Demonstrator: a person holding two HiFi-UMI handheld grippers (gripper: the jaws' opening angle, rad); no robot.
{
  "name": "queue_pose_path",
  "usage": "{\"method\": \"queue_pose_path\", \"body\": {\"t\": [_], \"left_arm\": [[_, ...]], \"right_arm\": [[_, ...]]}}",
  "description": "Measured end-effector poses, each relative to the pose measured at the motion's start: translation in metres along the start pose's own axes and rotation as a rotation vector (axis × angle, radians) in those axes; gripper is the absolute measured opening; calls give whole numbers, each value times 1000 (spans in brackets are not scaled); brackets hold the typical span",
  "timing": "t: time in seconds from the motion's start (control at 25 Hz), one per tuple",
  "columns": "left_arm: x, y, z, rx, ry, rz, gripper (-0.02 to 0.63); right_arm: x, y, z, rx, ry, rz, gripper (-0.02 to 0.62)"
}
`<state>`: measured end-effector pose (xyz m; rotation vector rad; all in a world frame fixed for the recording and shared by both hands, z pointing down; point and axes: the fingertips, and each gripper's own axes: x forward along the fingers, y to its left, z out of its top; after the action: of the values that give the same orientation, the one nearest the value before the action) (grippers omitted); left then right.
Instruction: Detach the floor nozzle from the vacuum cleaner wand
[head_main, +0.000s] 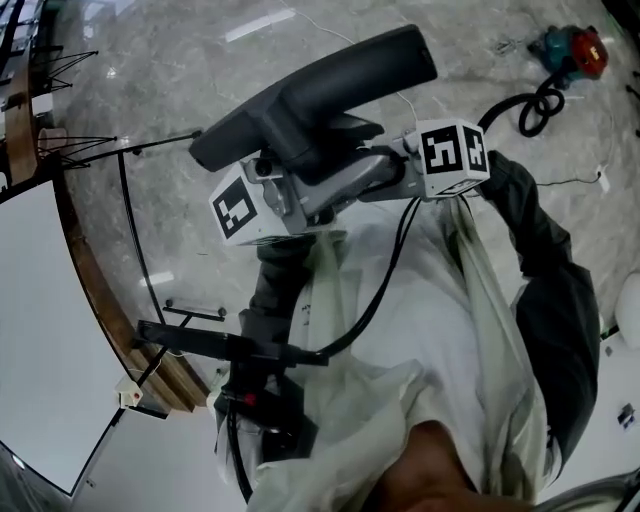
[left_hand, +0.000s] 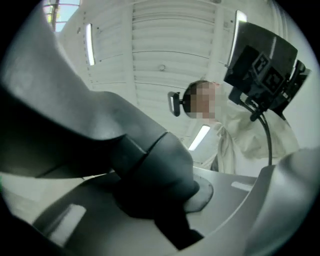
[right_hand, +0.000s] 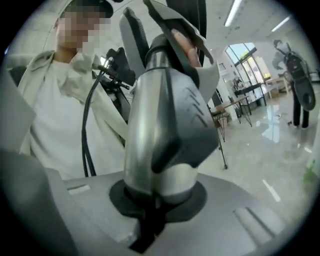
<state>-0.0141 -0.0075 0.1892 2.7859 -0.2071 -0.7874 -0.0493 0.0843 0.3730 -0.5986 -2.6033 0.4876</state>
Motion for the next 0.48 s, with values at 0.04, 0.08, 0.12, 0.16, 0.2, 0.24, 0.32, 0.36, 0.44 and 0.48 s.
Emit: {"method": "queue_pose_path", "body": {"t": [0.04, 0.08, 0.12, 0.16, 0.2, 0.24, 0.32, 0.36, 0.44, 0.48], "left_arm": [[-3, 12, -2, -18, -7, 68, 77], [-7, 23, -4, -30, -7, 140, 75], [-11, 33, -8, -42, 3, 212, 75], [-17, 43, -10, -57, 18, 284, 74], [-23, 54, -11, -74, 33, 359, 72], [-30, 65, -11, -91, 45, 430, 72], [-38, 79, -9, -105, 60, 531, 71], [-38, 81, -8, -100, 69, 553, 71], [-36, 81, -8, -85, 87, 570, 71], [-35, 81, -8, -83, 92, 578, 69]], "right_arm": [[2, -6, -3, 28, -7, -21, 40], [5, -13, -6, 51, -9, -74, 38], [8, -22, -10, 69, -6, -153, 38], [9, -33, -11, 85, 1, -256, 38], [9, -45, -10, 101, 10, -379, 38], [7, -59, -9, 114, 23, -515, 38], [-1, -81, -7, 117, 49, -767, 38], [-5, -88, -6, 108, 55, -862, 38], [-13, -93, -6, 93, 58, -978, 37], [-15, -94, -7, 92, 63, -999, 37]]}}
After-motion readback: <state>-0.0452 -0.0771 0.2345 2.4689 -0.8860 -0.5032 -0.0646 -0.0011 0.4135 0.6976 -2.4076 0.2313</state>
